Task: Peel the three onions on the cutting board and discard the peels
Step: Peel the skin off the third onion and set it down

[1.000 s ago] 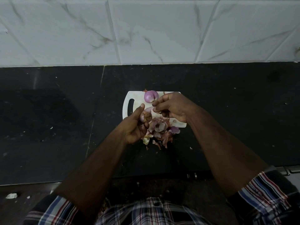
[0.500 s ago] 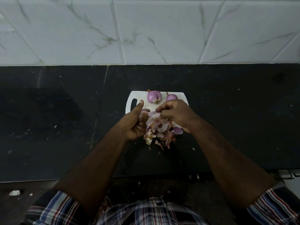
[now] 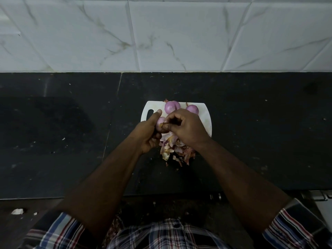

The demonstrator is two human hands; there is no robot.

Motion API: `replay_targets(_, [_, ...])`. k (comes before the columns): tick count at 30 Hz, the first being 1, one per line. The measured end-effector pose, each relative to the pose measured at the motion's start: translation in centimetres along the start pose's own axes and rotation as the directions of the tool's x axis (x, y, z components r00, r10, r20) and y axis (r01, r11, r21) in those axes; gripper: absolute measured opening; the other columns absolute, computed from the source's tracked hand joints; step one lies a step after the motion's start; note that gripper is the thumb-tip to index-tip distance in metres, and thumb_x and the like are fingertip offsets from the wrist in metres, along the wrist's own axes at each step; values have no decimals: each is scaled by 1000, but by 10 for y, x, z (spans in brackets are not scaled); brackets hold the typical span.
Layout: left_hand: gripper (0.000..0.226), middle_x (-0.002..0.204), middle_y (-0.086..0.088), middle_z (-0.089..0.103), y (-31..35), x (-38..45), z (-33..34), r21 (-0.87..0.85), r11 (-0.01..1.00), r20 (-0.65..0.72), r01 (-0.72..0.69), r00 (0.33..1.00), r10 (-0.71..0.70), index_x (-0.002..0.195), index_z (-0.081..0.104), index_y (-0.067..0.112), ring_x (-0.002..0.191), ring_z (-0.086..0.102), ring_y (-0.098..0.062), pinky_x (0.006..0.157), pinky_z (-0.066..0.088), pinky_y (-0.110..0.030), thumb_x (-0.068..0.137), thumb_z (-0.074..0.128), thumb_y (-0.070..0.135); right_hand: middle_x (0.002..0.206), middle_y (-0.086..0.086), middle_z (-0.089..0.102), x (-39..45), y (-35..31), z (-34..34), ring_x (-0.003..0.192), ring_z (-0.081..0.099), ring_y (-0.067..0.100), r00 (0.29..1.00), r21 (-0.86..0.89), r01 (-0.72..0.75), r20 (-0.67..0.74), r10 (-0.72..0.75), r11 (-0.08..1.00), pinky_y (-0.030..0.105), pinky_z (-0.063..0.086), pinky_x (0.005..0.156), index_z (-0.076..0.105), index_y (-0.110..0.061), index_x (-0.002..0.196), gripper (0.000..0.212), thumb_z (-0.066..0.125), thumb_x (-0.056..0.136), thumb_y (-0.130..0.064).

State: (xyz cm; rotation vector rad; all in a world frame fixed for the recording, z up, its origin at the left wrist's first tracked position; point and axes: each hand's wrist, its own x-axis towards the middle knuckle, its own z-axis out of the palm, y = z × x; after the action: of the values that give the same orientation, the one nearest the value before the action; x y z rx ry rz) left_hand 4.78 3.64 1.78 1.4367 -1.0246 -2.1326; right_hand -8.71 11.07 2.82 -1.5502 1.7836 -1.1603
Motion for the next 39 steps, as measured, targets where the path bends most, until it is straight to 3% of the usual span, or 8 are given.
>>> replay_targets(6, [33, 55, -3, 55, -3, 4, 3, -31, 999, -24, 29, 999, -30, 81, 59, 13, 37, 43, -7, 32, 30, -13, 97, 57, 42, 83, -10, 69, 3, 4, -1, 81, 66, 1, 997, -47, -29, 64, 32, 998, 16, 52, 76, 69, -17, 93, 10, 75, 85, -12])
replay_targets(9, [33, 60, -5, 58, -4, 5, 9, -65, 998, -45, 28, 999, -31, 87, 59, 10, 38, 47, -8, 32, 31, -13, 100, 53, 41, 83, -3, 71, 2, 6, 3, 80, 67, 7, 1000, -102, -13, -25, 11, 995, 23, 55, 75, 70, -14, 88, 8, 72, 86, -7])
replay_targets(13, [27, 61, -5, 61, 0, 7, 9, -127, 992, -145, -27, 989, 8, 90, 59, 12, 40, 48, -9, 32, 33, -14, 98, 56, 38, 82, -4, 70, -6, 8, 6, 77, 65, 4, 996, -102, -55, -82, 47, 993, 8, 46, 70, 70, -12, 87, 5, 72, 85, -8])
replay_targets(19, [31, 62, -8, 61, 1, 5, 0, -119, 992, -101, 37, 994, -49, 90, 58, 11, 37, 45, -7, 30, 32, -14, 101, 52, 39, 101, -10, 73, -13, 16, -10, 88, 62, -4, 979, -166, -167, 90, 183, 972, 5, 42, 75, 77, -20, 103, 21, 77, 84, -28])
replay_targets(22, [31, 61, -5, 58, 1, 1, 4, -73, 997, -72, 33, 997, -38, 87, 57, 13, 37, 43, -6, 30, 30, -13, 101, 51, 40, 110, -6, 73, -6, 3, -12, 93, 63, -1, 998, -124, -69, -1, 69, 990, 6, 46, 83, 74, -18, 114, 29, 76, 85, -21])
replay_targets(25, [31, 58, -1, 54, 1, 1, 8, -53, 998, -36, 21, 999, -23, 84, 58, 17, 37, 41, -4, 30, 27, -12, 101, 49, 41, 119, -2, 67, 0, -6, -6, 104, 61, 7, 995, -132, 81, 65, -73, 988, 15, 49, 87, 68, -16, 124, 39, 73, 86, -9])
replay_targets(32, [33, 53, 1, 49, 4, -3, 10, -70, 996, -5, 54, 999, -54, 72, 54, 16, 33, 36, -3, 28, 24, -11, 100, 45, 30, 91, 2, 68, 3, 0, 0, 90, 60, 11, 959, -225, 278, 10, -284, 934, 20, 48, 82, 74, -7, 90, 14, 68, 81, 2])
replay_targets(39, [32, 60, -6, 56, 1, -6, 10, -108, 994, -37, -11, 999, 7, 84, 56, 10, 36, 38, -6, 31, 28, -13, 102, 46, 34, 90, -9, 69, 2, -1, 0, 88, 69, 12, 994, -3, -85, -65, 85, 996, 36, 61, 69, 69, -17, 99, 10, 66, 91, -11])
